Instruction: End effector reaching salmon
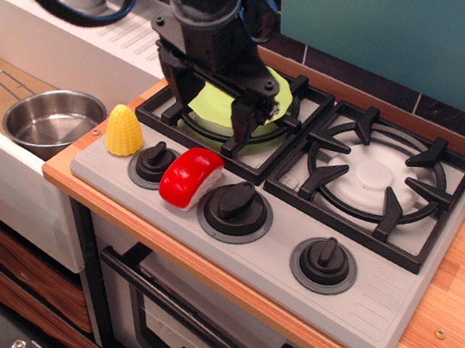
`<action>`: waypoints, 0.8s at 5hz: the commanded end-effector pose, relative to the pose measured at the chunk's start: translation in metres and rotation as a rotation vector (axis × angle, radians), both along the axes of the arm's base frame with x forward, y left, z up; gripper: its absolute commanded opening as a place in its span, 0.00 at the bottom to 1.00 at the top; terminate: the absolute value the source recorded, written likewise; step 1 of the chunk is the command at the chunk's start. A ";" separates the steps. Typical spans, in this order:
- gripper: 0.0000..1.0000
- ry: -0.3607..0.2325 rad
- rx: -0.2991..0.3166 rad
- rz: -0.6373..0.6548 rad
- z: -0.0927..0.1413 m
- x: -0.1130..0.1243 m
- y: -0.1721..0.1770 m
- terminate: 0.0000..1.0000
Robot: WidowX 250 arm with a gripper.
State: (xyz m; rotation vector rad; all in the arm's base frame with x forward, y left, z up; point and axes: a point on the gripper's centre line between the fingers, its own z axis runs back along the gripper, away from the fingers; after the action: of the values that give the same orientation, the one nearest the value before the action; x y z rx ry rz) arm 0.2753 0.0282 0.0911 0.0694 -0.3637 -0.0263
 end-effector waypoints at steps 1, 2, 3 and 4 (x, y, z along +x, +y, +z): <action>1.00 -0.067 0.010 -0.008 -0.011 -0.001 0.007 0.00; 1.00 -0.067 0.016 0.001 -0.014 -0.001 0.006 0.00; 1.00 -0.061 0.016 0.019 -0.011 0.000 0.001 0.00; 1.00 -0.056 0.026 0.025 -0.015 0.001 -0.001 0.00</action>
State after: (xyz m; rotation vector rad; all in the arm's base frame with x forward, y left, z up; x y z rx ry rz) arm 0.2687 0.0267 0.0658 0.0985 -0.3841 -0.0037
